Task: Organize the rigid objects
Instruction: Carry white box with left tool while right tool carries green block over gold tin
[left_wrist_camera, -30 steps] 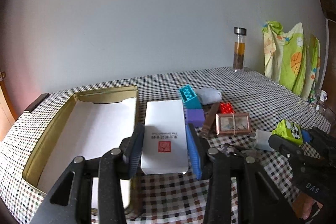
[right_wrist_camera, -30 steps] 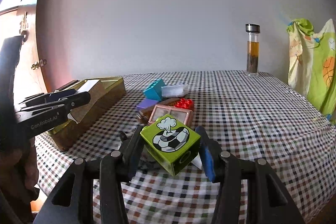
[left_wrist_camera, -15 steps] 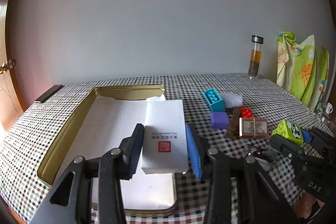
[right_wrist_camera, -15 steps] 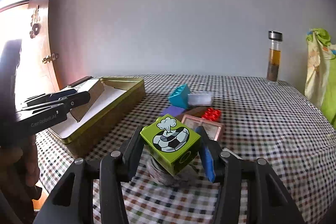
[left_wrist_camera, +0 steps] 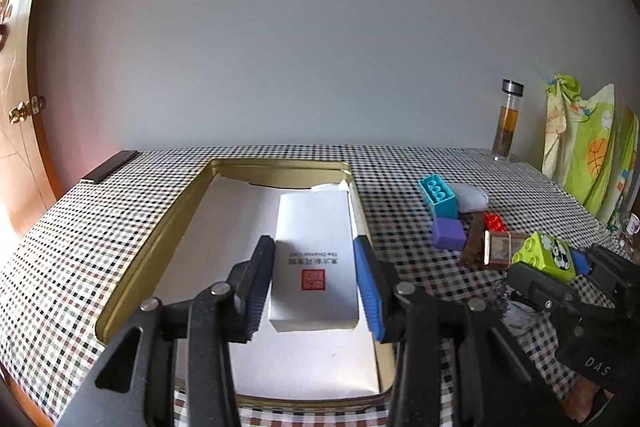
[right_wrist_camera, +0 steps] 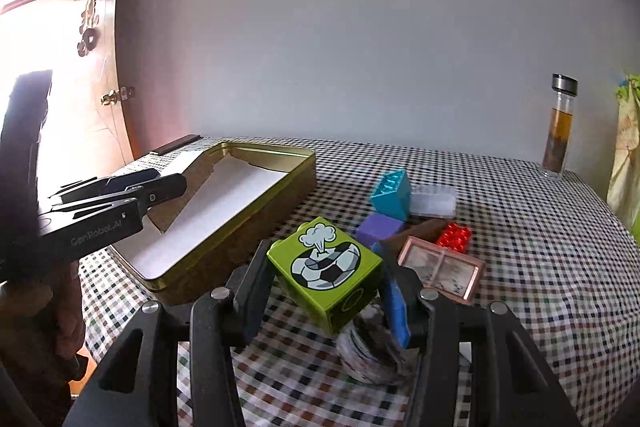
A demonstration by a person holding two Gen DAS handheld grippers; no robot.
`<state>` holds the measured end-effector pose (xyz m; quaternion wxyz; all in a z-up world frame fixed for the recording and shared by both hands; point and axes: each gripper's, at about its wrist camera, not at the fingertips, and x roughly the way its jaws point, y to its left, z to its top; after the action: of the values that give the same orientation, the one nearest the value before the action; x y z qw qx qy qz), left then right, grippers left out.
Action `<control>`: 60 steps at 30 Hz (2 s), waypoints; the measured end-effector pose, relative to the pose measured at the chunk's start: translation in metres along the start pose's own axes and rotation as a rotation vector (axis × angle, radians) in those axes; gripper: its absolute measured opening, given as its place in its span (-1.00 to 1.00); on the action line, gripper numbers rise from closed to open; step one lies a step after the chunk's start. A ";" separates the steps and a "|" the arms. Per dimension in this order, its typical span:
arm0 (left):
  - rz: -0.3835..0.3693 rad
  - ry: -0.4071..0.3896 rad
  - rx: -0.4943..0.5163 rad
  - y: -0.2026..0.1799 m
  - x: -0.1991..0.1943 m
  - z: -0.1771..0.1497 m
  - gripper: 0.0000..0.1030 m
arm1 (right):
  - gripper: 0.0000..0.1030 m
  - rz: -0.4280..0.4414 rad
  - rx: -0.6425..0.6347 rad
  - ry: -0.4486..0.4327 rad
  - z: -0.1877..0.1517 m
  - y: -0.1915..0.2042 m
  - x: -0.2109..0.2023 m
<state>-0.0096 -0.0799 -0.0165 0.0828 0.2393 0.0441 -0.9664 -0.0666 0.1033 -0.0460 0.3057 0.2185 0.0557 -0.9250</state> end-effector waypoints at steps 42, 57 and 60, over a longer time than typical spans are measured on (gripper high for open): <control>0.103 -0.041 -0.076 0.049 -0.001 -0.008 -0.23 | 0.01 0.112 -0.040 -0.070 0.014 0.051 0.030; 0.111 0.016 -0.051 0.063 0.015 0.003 -0.23 | 0.01 0.129 -0.058 -0.061 0.024 0.064 0.050; 0.101 0.027 -0.043 0.066 0.018 0.012 -0.23 | 0.01 0.130 -0.066 -0.057 0.032 0.065 0.054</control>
<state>-0.0185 -0.1484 -0.0176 0.1362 0.2526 0.0540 -0.9564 -0.0791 0.0144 -0.0388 0.3735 0.1850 0.0631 -0.9068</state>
